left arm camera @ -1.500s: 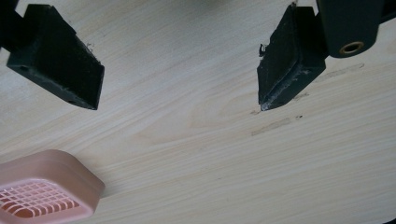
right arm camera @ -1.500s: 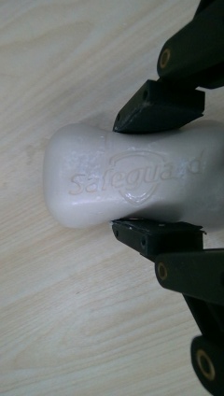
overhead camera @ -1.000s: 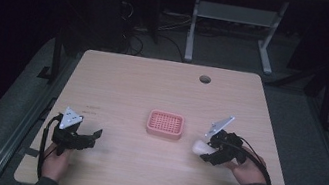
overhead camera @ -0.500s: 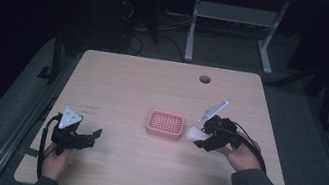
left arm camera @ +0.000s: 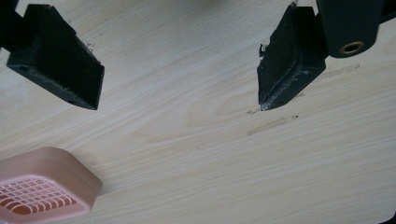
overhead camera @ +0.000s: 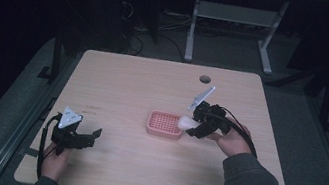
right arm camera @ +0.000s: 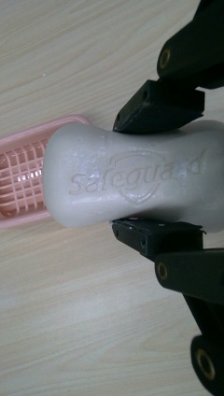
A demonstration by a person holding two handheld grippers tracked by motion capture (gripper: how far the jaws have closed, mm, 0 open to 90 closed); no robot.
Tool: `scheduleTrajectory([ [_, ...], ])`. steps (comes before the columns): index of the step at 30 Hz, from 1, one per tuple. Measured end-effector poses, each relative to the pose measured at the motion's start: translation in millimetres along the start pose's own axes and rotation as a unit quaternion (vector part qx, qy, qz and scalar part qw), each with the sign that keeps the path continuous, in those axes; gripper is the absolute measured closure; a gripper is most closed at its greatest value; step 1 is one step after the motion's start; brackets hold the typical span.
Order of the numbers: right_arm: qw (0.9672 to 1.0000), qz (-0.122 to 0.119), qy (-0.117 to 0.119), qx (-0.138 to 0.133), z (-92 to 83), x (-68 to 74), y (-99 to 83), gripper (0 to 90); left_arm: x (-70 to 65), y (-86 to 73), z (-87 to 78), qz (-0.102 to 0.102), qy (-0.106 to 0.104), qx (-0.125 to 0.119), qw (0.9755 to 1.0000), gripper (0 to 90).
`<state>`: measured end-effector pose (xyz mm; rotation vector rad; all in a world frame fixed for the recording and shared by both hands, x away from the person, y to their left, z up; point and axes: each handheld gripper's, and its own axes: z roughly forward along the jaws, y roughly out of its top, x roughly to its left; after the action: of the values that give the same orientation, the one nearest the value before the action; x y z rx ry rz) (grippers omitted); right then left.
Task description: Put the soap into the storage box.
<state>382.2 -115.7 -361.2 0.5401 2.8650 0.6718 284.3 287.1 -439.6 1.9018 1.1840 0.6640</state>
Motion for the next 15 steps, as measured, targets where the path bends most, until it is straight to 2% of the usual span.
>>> scheduleTrajectory([
  [11, 0.9999, -0.004, 0.014, 0.005, 11.6, -8.5, 22.4, 48.7, -0.6, 0.2, -0.1, 0.003, 0.0, 0.001, 1.0, 14.1],
  [15, 0.9998, -0.009, 0.014, 0.014, 18.5, -10.3, 30.3, 48.7, -0.3, 0.0, 0.3, 0.0, 0.0, -0.001, 1.0, 14.1],
])
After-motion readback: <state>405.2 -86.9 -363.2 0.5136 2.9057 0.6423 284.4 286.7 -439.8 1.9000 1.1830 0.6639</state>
